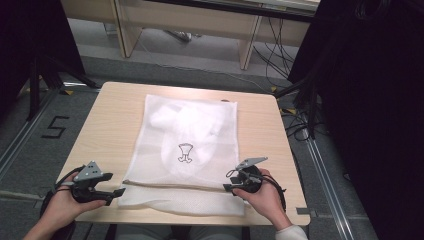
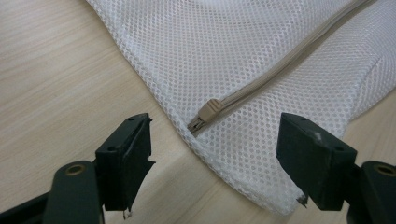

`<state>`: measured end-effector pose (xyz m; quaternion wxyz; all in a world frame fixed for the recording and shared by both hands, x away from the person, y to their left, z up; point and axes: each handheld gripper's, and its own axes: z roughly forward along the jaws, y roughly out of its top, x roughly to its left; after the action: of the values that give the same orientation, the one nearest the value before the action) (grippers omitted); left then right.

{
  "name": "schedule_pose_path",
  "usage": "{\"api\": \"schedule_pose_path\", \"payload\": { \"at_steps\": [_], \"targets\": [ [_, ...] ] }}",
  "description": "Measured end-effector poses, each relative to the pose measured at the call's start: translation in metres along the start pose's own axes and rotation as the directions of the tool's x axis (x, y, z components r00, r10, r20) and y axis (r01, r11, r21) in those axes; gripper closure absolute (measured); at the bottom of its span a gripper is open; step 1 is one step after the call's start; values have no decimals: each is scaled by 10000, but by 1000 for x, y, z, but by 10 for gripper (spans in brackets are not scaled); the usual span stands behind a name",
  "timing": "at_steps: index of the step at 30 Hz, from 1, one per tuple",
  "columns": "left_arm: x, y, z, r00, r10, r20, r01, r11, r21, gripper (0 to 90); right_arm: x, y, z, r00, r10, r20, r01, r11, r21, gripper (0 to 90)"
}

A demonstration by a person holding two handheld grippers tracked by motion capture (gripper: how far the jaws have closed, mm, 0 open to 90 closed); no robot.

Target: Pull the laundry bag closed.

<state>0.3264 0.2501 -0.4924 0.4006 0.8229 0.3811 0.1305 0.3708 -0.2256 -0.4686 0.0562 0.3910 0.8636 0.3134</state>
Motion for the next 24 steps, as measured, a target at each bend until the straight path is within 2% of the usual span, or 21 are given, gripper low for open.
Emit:
{"api": "schedule_pose_path", "payload": {
  "at_steps": [1,2,3,4,5,6,7,8,9,11,13,14,15,16,17,19,20,21,22,23,24],
  "targets": [
    [1,0,0,9998,179,-47,-179,9998,17,263,2,1,-1,9999,-106,18,106,9998,141,564],
    [0,0,1,10000,3,89,-3,10000,-21,272,4,2,2,9996,-269,2,269,9995,-171,560],
    [0,-1,3,9992,-227,323,231,9997,-127,283,10,5,3,9957,-925,-41,925,9957,-10,587],
    [1,0,2,9992,-84,386,83,10000,27,283,10,5,3,9957,-925,-41,925,9957,-10,587],
    [1,0,4,9990,-73,449,75,10000,-59,281,17,10,3,9905,-1359,-226,1359,9907,-9,614],
    [0,-1,4,9987,-62,508,57,9999,99,281,17,10,3,9905,-1359,-226,1359,9907,-9,614],
    [1,-1,4,9989,76,461,-91,9995,314,278,26,16,6,9900,-1380,-301,1374,9903,-208,622],
    [0,-1,4,9990,29,437,-45,9994,351,278,26,16,6,9900,-1380,-301,1374,9903,-208,622],
    [0,-1,4,9987,-60,514,44,9995,314,276,33,26,8,9854,-1659,-397,1653,9861,-170,625],
    [0,-1,4,9986,13,535,-30,9995,310,276,40,29,12,9874,-1526,-428,1514,9880,-307,624],
    [0,-1,4,9982,163,573,-185,9991,377,283,50,45,20,9777,-2054,-443,2038,9783,-374,617],
    [0,-1,5,9982,182,563,-203,9992,359,283,50,45,20,9777,-2054,-443,2038,9783,-374,617],
    [-1,-1,5,9977,-6,672,-15,9995,325,284,56,50,24,9776,-2040,-526,2016,9783,-468,613],
    [-1,-1,5,9979,27,655,-48,9995,321,285,63,58,31,9712,-2296,-632,2266,9726,-521,609],
    [0,-1,4,9977,226,633,-246,9992,312,285,67,62,34,9711,-2305,-624,2271,9722,-564,609],
    [0,-1,6,9976,-3,691,-11,9998,202,286,70,65,36,9719,-2268,-622,2247,9736,-393,607],
    [-1,0,7,9980,-53,635,42,9998,170,286,73,70,41,9653,-2496,-768,2458,9677,-552,607],
    [1,0,6,9976,141,681,-162,9994,301,286,76,73,43,9622,-2591,-834,2562,9656,-445,609],
    [0,0,7,9973,87,726,-105,9996,253,286,77,75,47,9581,-2736,-850,2707,9616,-446,608],
    [-3,0,8,9970,-182,756,167,9997,205,286,81,77,50,9596,-2670,-891,2639,9635,-447,609],
    [-2,0,8,9971,-7,767,-10,9997,225,286,83,80,53,9559,-2782,-941,2742,9602,-535,608]
  ]
}}
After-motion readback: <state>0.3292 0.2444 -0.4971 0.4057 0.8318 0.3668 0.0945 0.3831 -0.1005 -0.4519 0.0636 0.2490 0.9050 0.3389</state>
